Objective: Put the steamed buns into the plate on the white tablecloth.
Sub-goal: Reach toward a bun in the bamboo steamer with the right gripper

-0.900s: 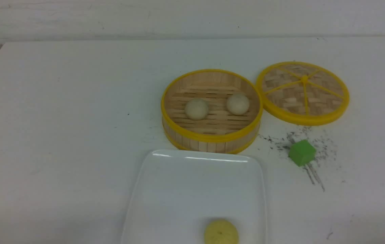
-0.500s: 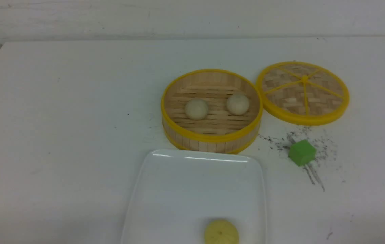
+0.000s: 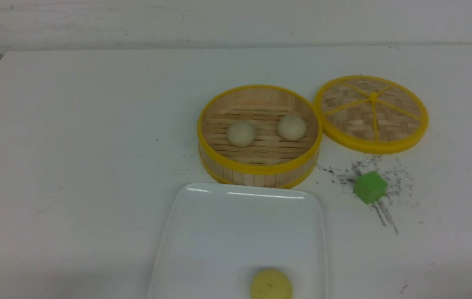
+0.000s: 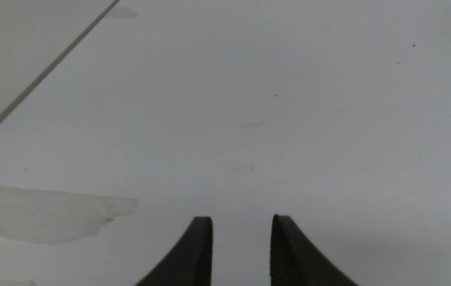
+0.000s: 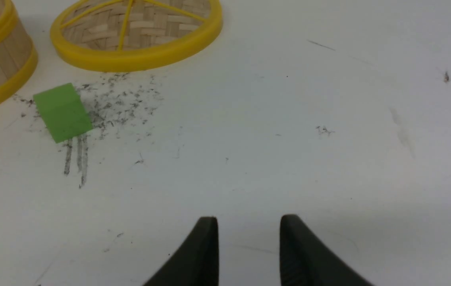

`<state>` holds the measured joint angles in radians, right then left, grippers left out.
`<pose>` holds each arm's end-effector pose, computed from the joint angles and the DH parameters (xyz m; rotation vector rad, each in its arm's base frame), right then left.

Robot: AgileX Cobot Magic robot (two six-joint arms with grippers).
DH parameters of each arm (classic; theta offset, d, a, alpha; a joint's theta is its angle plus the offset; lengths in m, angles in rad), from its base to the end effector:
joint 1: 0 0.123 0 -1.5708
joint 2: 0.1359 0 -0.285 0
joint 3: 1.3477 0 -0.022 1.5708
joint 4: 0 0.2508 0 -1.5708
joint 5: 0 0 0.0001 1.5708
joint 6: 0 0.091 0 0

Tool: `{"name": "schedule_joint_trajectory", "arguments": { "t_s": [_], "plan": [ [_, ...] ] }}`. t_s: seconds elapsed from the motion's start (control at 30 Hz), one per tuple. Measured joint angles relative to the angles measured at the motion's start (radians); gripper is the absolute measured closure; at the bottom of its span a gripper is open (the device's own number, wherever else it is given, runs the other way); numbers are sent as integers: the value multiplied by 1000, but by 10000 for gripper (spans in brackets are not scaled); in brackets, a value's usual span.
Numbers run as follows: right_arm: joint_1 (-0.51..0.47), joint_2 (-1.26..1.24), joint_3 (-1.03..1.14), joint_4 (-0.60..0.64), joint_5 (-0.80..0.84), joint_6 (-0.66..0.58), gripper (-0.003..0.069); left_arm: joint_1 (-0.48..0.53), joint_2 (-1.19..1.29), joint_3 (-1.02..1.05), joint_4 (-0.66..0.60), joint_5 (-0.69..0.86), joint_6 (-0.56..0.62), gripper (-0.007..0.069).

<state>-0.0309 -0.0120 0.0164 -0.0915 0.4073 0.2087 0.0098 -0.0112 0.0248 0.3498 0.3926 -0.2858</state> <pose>0.0514 -0.0049 0.1719 0.1717 1.8859 0.0296 0.0518 0.0125 0.1723 -0.0633 1.8674 0.1567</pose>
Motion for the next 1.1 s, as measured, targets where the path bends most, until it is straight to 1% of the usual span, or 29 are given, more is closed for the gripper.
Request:
{"name": "schedule_joint_trajectory", "arguments": {
  "t_s": [0.63,0.7,0.73,0.77,0.8,0.83,0.87,0.9,0.97,1.03,1.07,1.1],
  "plan": [
    [0,0,0,-1,0,0,419,0,0,0,13,2,-6,384],
    [0,0,0,-1,-2,2,419,0,0,0,-47,-6,-61,384],
    [0,0,0,-1,-5,2,419,0,0,0,-56,-7,-70,384],
    [0,0,2,36,-17,35,419,0,0,0,-170,-22,-170,384],
    [0,0,4,91,-27,81,419,0,0,1,-234,-30,-226,384],
    [0,0,7,158,-38,139,419,0,0,1,-338,-39,-321,384],
    [0,0,8,217,-45,188,419,0,0,2,-393,-41,-370,384],
    [0,0,8,289,-50,262,419,0,0,3,-480,-44,-450,384],
    [0,0,8,411,-56,354,419,0,0,3,-621,-45,-589,384],
    [0,0,8,487,-57,417,419,0,0,3,-704,-47,-676,384],
    [0,0,8,518,-58,437,419,0,0,3,-725,-49,-699,384],
    [0,0,8,523,-58,442,419,0,0,3,-728,-51,-702,384]
  ]
}}
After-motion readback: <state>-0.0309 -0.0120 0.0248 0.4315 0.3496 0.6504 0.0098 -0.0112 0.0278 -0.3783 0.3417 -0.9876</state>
